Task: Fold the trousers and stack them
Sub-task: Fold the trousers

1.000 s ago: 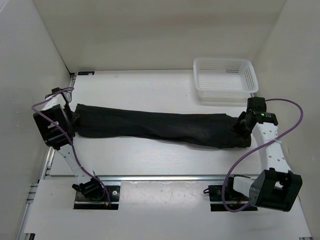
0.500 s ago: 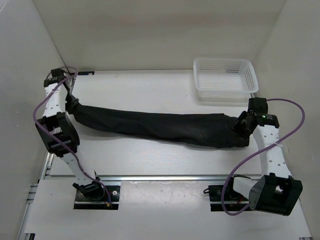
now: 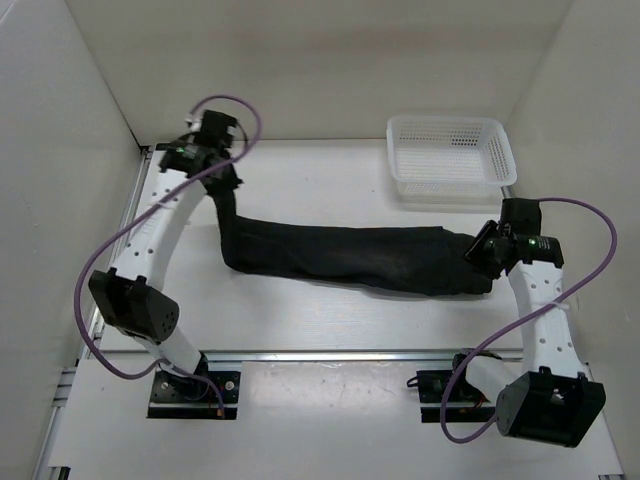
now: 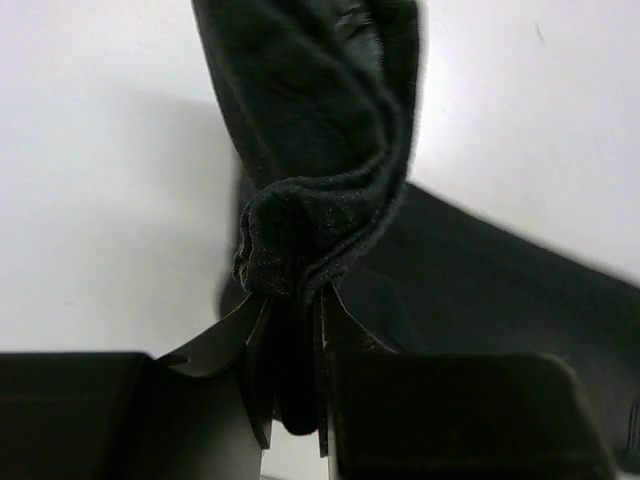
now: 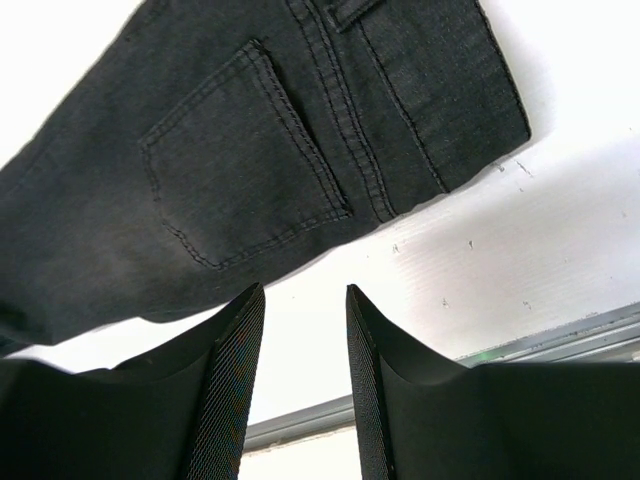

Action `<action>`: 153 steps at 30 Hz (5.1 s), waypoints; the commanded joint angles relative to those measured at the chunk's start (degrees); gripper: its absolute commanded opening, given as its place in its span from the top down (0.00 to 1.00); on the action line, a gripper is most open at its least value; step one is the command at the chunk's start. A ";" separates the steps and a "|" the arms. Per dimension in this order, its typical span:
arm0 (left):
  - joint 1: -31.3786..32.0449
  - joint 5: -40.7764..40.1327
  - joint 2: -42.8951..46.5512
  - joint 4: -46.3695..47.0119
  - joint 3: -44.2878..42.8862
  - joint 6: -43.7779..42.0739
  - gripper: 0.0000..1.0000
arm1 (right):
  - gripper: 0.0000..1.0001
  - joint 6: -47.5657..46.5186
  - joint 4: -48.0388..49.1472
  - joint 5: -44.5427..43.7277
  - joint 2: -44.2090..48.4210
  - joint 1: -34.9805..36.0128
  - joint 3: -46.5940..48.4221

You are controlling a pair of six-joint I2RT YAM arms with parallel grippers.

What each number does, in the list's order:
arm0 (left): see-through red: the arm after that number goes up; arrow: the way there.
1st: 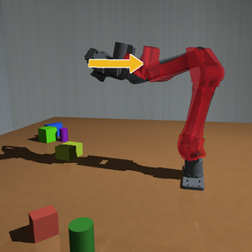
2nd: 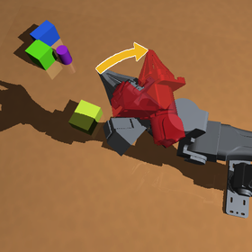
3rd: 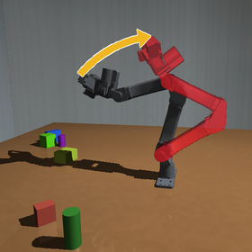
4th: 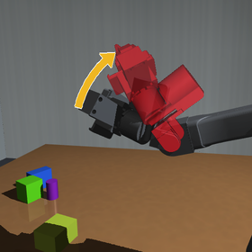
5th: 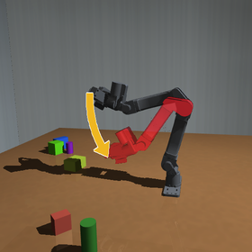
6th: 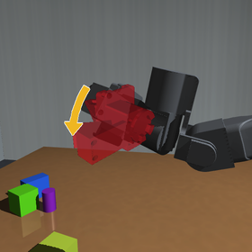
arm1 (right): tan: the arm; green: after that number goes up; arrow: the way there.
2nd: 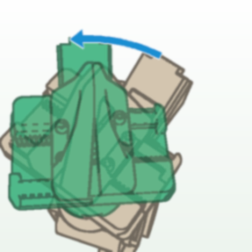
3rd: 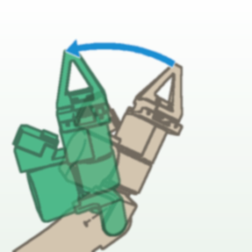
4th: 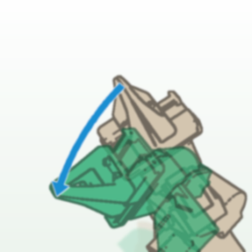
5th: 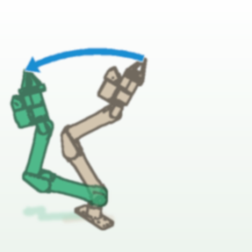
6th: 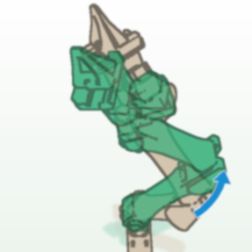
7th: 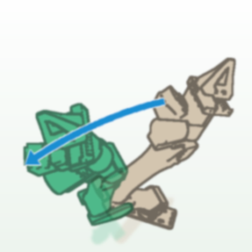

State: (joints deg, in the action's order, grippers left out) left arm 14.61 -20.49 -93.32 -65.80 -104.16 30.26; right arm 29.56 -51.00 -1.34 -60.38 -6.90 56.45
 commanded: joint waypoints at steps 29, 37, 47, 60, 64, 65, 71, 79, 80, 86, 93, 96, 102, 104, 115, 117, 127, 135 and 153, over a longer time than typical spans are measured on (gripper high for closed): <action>32.41 -3.77 -37.11 -8.91 -10.11 9.64 0.10 | 0.55 0.85 0.73 2.84 9.40 -0.66 -4.85; 32.41 -4.91 -36.58 -6.97 -2.81 11.39 0.31 | 0.55 -0.29 0.73 3.37 8.88 -0.66 -6.00; 31.79 -8.85 -34.74 -10.39 -6.31 11.40 0.88 | 0.55 -0.29 1.26 2.84 8.35 -0.66 -6.00; 29.59 -0.44 -21.12 -14.80 -23.53 7.18 0.90 | 0.55 -0.82 1.26 3.37 8.88 -0.66 -6.00; 31.00 1.68 -22.87 -12.08 -23.55 7.71 0.90 | 0.55 -0.82 1.26 3.37 9.40 -0.66 -6.00; 31.00 1.68 -24.00 -11.55 -23.55 7.71 0.90 | 0.55 -0.82 1.26 3.37 9.40 -0.66 -6.00; 31.00 2.82 -28.49 -9.62 -20.12 9.20 0.90 | 0.55 -0.82 0.73 2.84 9.93 -0.66 -6.00; 32.23 7.48 -32.62 -7.94 -19.50 6.84 0.31 | 0.55 -0.82 0.73 3.37 9.93 -0.66 -6.52; 32.23 7.48 -32.63 -7.94 -19.50 6.83 0.15 | 0.55 -0.82 0.73 3.37 9.93 -0.66 -6.52; 32.76 3.09 -36.58 -10.14 -18.89 4.81 0.08 | 0.55 -0.82 0.73 3.89 9.93 -0.66 -6.52; 35.13 3.09 -40.97 -10.32 -18.36 5.42 0.15 | 0.55 -0.82 0.73 3.89 9.93 -0.66 -7.05; 35.75 3.62 -42.46 -9.70 -19.50 5.42 0.19 | 0.55 -0.82 0.73 3.89 9.93 -0.66 -7.05; 36.28 1.68 -45.11 -9.70 -18.28 6.65 0.35 | 0.55 -0.82 0.73 3.89 9.93 -0.66 -7.05; 36.28 0.46 -45.11 -9.70 -16.87 7.26 0.44 | 0.55 -0.82 0.73 3.89 9.93 -0.66 -7.05; 35.05 0.45 -34.14 -11.02 -16.87 5.86 0.90 | 0.55 -0.82 0.73 3.89 9.93 -0.66 -7.05; 35.05 0.45 -32.64 -11.02 -16.87 5.33 0.90 | 0.55 -0.82 0.73 3.89 9.93 -0.66 -7.05; 36.10 4.06 -26.65 -9.43 -16.26 5.33 0.90 | 0.55 -0.82 0.73 3.89 9.41 -0.66 -7.05; 38.73 9.06 -27.88 -3.56 -9.22 8.15 0.90 | 0.55 -1.35 0.73 3.89 9.40 -0.66 -6.52; 40.32 8.36 -24.73 -3.02 -15.72 13.24 0.90 | 0.55 -1.35 0.73 3.37 9.40 -0.66 -6.52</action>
State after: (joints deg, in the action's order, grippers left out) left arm 55.40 -10.85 -124.79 -69.14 -116.73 41.54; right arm 29.36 -50.57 1.69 -51.20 -7.40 49.71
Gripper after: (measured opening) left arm 0.249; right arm 0.448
